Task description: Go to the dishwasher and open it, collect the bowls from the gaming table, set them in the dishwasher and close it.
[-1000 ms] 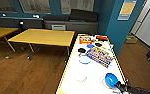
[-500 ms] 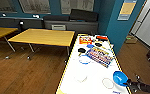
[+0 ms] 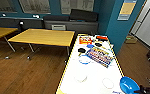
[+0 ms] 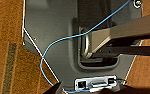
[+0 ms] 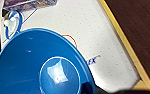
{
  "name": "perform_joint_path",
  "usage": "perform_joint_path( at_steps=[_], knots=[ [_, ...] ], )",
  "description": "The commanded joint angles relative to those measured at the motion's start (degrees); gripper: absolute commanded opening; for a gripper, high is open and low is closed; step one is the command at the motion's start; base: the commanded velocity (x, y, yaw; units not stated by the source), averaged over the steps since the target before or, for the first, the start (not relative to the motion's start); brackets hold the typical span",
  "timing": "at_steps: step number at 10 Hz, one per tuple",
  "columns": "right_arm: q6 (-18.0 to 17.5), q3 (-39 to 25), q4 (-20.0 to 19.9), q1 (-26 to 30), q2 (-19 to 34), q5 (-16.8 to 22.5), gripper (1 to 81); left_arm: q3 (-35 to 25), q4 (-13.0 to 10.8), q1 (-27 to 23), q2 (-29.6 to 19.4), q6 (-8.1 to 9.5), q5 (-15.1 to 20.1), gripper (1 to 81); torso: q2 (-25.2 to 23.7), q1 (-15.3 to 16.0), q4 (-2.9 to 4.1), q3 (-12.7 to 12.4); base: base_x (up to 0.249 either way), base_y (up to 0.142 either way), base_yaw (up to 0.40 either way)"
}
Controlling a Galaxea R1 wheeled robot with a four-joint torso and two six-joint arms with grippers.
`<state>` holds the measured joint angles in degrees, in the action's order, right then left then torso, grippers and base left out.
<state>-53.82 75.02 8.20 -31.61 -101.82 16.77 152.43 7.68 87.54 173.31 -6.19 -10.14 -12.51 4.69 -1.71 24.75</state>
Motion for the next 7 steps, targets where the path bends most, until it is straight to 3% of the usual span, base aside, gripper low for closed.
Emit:
perform_joint_path(
  at_steps=[1,4,5,6,7],
  knots=[
    [12.91,-13.41,-1.41,-7.01,16.34,6.78,1.0,-0.99,-0.12,0.05,-0.59,-0.22,3.99,81.1,0.0,0.0,0.0,0.0,0.0,0.0,0.0],
    [41.49,-12.02,-25.87,-20.96,20.22,-3.57,1.0,-7.64,-0.21,0.05,-4.36,-0.22,3.73,81.1,0.0,0.0,0.0,-0.02,0.0,0.0,0.0],
    [48.49,-11.4,-31.54,-24.71,20.22,-5.59,1.0,-10.46,-0.21,0.05,-6.21,-0.22,3.64,81.1,0.0,0.0,0.0,-0.02,0.0,0.0,0.0],
    [53.2,-10.79,-34.14,-31.41,19.61,-11.52,1.0,-17.78,-0.29,-0.04,-10.91,-0.22,3.47,81.1,0.0,0.0,0.0,-0.02,0.0,0.0,0.0],
    [54.34,-9.91,-33.53,-36.25,18.03,-16.13,1.0,-24.15,-0.21,-0.39,-15.5,-0.22,3.46,81.1,0.0,0.0,0.0,-0.02,0.0,0.0,0.0]
  ],
)
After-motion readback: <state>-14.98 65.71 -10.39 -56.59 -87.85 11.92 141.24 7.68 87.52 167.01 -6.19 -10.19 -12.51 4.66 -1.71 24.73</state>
